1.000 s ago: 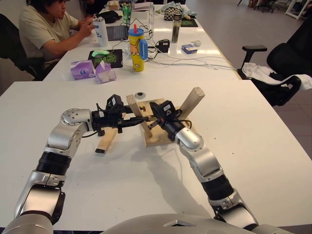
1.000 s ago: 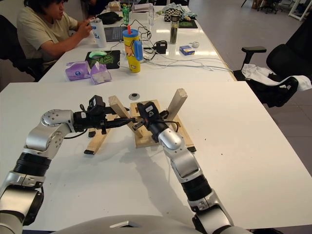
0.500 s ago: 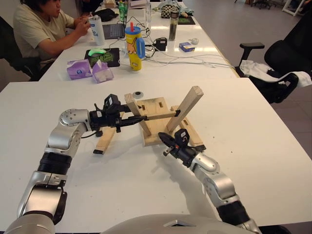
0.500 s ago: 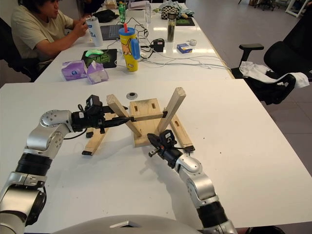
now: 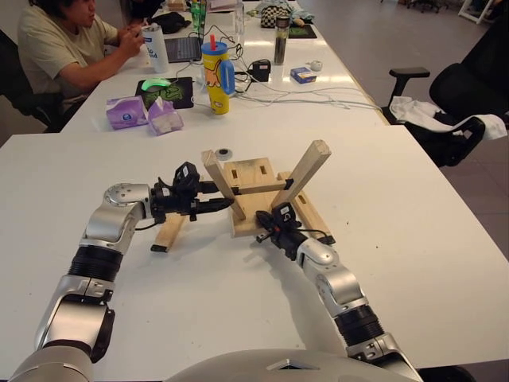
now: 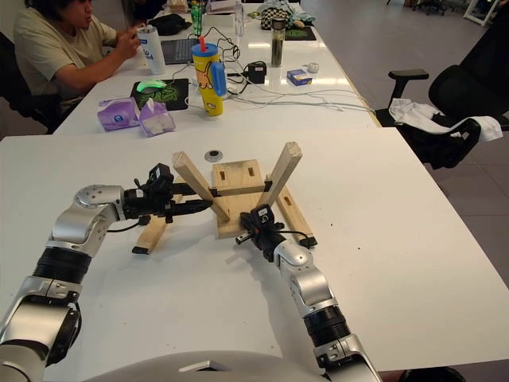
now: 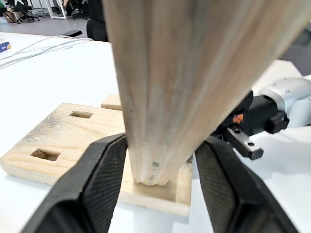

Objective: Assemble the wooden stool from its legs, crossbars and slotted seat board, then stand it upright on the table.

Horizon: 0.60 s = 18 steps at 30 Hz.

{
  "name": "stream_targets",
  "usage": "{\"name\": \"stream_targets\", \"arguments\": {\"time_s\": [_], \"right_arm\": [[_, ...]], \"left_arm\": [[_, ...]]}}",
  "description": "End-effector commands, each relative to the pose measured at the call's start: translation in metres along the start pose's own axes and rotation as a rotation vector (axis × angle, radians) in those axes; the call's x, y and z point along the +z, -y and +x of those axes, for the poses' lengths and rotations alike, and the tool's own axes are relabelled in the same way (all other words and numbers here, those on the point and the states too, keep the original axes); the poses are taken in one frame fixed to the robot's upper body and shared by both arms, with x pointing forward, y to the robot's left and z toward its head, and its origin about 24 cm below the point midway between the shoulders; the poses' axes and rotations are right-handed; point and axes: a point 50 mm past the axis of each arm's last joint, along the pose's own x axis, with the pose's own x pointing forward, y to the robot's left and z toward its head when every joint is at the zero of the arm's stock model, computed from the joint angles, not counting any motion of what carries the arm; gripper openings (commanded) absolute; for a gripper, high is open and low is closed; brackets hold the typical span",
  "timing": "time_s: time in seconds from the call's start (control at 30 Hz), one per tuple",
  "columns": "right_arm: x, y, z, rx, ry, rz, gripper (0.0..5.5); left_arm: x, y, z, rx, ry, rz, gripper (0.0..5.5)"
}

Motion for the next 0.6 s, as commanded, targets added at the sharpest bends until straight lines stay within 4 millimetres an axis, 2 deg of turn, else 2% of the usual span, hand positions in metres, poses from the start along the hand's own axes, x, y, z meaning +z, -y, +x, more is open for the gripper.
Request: {"name": "stream_targets", "arguments": {"time_s": [0.03, 0.1, 0.2, 0.33, 0.4, 0.5, 0.6], "right_arm": [[-0.046, -0.004, -0.011, 0.014, -0.239, 0.05, 0.0], [-0.047, -0.005, -0.01, 0.015, -0.244, 0.05, 0.0], [-0.045, -0.007, -0.009, 0.022, -0.244, 0.054, 0.0], [-0.043, -0.01, -0.003, 0.008, -0.245, 0.043, 0.0], [-0.042, -0.009, 0.0, -0.047, -0.247, 0.055, 0.0], [-0.047, -0.01, 0.002, -0.074, -0.29, 0.057, 0.0], [-0.041, -0.008, 0.002, -0.085, -0.25, 0.057, 0.0]], "left_arm": [[-0.008, -0.003, -0.016, 0.096, -0.09, 0.043, 2.39], [-0.026, 0.003, -0.032, 0.136, -0.19, 0.066, 2.16], [-0.042, 0.01, -0.046, 0.253, -0.2, 0.044, 2.11], [-0.053, 0.02, -0.05, 0.557, -0.144, 0.063, 2.11], [-0.06, 0.038, -0.045, 0.662, -0.144, 0.07, 2.11], [-0.07, 0.063, -0.038, 0.651, -0.167, 0.103, 2.11], [-0.065, 0.068, -0.026, 0.539, -0.156, 0.14, 2.11]]}}
